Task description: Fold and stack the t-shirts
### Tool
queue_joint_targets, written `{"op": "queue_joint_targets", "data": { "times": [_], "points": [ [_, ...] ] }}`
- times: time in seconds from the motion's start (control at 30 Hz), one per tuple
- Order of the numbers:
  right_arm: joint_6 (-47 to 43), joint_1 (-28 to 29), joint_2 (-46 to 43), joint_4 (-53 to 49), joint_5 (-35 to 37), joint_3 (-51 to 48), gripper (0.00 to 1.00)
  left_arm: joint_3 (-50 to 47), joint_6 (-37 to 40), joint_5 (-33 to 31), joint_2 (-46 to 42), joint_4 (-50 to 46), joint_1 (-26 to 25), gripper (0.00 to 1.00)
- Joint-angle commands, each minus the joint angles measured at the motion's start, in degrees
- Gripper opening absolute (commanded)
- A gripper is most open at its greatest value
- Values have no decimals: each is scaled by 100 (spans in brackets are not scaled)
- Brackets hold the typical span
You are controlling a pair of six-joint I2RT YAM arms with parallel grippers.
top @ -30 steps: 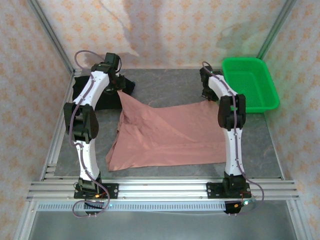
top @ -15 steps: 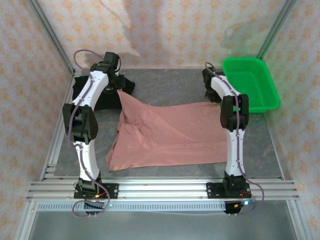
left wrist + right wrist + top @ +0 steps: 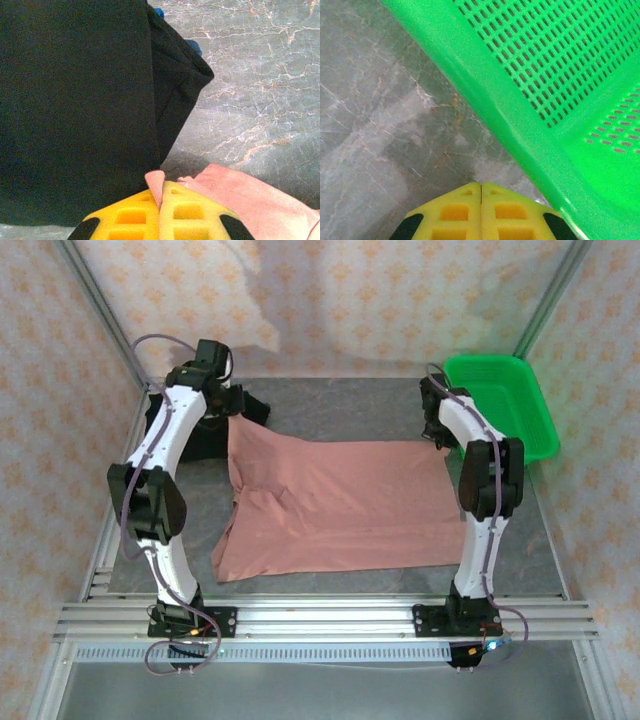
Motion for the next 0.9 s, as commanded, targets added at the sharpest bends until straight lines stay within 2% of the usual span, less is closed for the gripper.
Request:
{"op": "queue_joint_targets", "data": {
  "times": [0.0,0.23,0.37,0.47,0.67,0.87],
  "points": [
    [-102,-32,-529,258,34,-367,0,-369,139,6,-566,127,66,0],
    [-102,-32,-1426,554,35,-1388,0,-1679,-110,338,-1611,472,23,0],
    [-28,-32,-1827,625,-9,-1885,0,-2503,-332,321,-2301,604,-103,0],
    [59,-32,-2088,653,-64,-2258,0,-3261,-652,474,-2933,774,-200,0],
    [280,-33,-2642,698,-173,-3046,0,-4731,-1341,241,-4266,815,-390,0],
    [453,-36,-2976,837,-214,-3750,0,-5752,-1968,251,-5309,756,-528,0]
  ]
}}
